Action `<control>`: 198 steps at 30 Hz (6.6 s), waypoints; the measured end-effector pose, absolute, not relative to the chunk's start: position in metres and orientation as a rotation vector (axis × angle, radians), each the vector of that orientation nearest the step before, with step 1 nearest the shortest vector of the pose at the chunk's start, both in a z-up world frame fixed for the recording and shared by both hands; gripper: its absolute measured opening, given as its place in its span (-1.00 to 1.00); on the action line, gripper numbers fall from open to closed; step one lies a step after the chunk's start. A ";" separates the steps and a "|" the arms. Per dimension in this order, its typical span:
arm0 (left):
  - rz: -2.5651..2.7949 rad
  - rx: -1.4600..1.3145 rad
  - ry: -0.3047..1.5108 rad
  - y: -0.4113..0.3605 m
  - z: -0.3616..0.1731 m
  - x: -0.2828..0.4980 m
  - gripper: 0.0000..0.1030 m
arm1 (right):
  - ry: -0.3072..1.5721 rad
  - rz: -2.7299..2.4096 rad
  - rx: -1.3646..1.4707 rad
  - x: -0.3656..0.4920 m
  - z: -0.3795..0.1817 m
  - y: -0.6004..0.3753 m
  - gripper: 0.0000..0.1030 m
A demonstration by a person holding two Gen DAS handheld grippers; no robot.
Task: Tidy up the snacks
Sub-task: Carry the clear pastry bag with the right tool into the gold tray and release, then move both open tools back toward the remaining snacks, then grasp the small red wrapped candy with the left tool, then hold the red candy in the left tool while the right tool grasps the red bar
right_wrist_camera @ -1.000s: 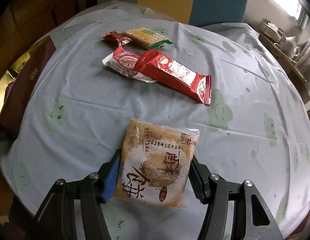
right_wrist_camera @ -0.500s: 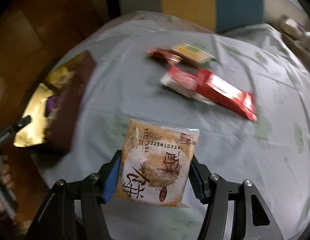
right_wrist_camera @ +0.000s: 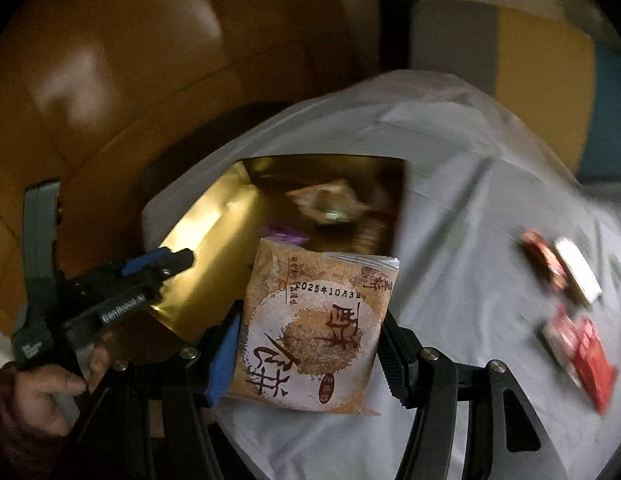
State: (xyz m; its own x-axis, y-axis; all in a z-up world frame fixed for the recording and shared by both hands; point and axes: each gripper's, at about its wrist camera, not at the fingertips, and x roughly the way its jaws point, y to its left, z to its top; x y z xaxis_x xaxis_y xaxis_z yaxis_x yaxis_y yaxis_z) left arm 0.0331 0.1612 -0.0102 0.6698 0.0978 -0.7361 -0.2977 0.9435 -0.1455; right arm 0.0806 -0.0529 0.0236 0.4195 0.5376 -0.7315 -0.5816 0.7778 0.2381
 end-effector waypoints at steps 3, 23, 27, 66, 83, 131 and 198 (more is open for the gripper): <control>0.238 -0.272 0.816 0.166 -0.014 0.033 -0.31 | 0.918 0.756 -0.088 0.083 0.012 -0.024 0.21; 0.173 -0.215 0.835 0.139 -0.015 0.034 -0.31 | 0.934 0.712 -0.013 0.074 0.002 -0.029 0.33; 0.146 -0.188 0.833 0.127 -0.012 0.033 -0.31 | 0.911 0.676 -0.005 0.068 0.010 -0.045 0.38; -0.076 0.019 0.857 0.025 -0.004 0.035 -0.31 | 0.890 0.064 -0.114 0.095 0.024 -0.315 0.66; -0.216 0.180 0.893 -0.059 -0.008 0.058 -0.31 | 0.966 -0.198 0.194 0.109 -0.007 -0.412 0.68; -0.211 -0.160 1.190 -0.155 -0.055 0.284 -0.01 | 0.934 -0.167 0.275 0.106 0.008 -0.420 0.82; -0.435 0.146 0.812 -0.118 -0.083 0.082 -0.55 | 1.270 0.402 -0.204 0.169 -0.058 -0.327 -0.04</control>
State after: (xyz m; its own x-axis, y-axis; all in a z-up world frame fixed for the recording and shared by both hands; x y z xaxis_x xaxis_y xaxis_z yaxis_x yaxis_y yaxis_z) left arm 0.0821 -0.1182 -0.0827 0.6055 -0.3193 -0.7290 0.4298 0.9021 -0.0381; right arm 0.1690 -0.3270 -0.0580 0.2396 0.1801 -0.9540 -0.4020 0.9129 0.0713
